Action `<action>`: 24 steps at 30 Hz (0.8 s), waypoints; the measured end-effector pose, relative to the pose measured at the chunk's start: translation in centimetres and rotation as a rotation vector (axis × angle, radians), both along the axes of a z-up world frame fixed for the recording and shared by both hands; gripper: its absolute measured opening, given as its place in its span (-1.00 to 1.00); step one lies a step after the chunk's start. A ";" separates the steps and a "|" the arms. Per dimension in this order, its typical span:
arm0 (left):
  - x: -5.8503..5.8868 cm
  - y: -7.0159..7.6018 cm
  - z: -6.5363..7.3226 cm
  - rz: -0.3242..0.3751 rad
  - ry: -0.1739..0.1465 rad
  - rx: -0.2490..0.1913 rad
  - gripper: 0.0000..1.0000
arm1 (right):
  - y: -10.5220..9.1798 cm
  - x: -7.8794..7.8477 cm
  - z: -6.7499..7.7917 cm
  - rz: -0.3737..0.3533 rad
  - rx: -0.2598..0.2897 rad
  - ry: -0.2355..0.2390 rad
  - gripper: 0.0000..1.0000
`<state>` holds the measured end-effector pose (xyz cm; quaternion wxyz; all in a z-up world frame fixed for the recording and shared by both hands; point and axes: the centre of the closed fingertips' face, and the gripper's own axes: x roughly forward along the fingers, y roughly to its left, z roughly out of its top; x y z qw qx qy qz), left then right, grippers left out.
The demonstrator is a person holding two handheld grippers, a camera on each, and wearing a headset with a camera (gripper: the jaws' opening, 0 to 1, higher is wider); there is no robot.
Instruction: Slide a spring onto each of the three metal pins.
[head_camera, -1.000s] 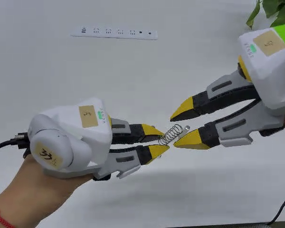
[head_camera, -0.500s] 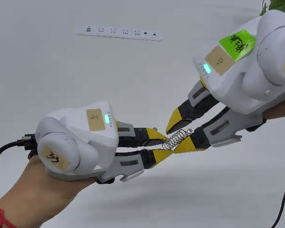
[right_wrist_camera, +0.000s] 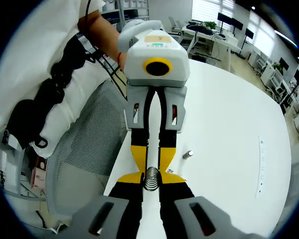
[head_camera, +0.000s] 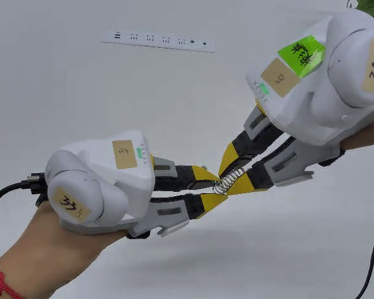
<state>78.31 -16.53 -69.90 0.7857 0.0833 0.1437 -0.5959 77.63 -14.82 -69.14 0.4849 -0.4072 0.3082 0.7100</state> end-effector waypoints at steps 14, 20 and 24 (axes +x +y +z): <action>-0.1 0.1 -0.4 0.014 0.021 -0.010 -0.78 | 0.5 -0.1 -0.3 -0.025 0.003 -0.008 -0.76; -0.2 0.3 -0.4 0.018 0.018 -0.009 -0.78 | 0.7 -0.1 -0.4 -0.041 0.011 -0.002 -0.76; -0.2 0.4 -0.4 0.021 0.014 -0.008 -0.75 | 0.7 -0.2 -0.3 -0.050 0.016 0.003 -0.76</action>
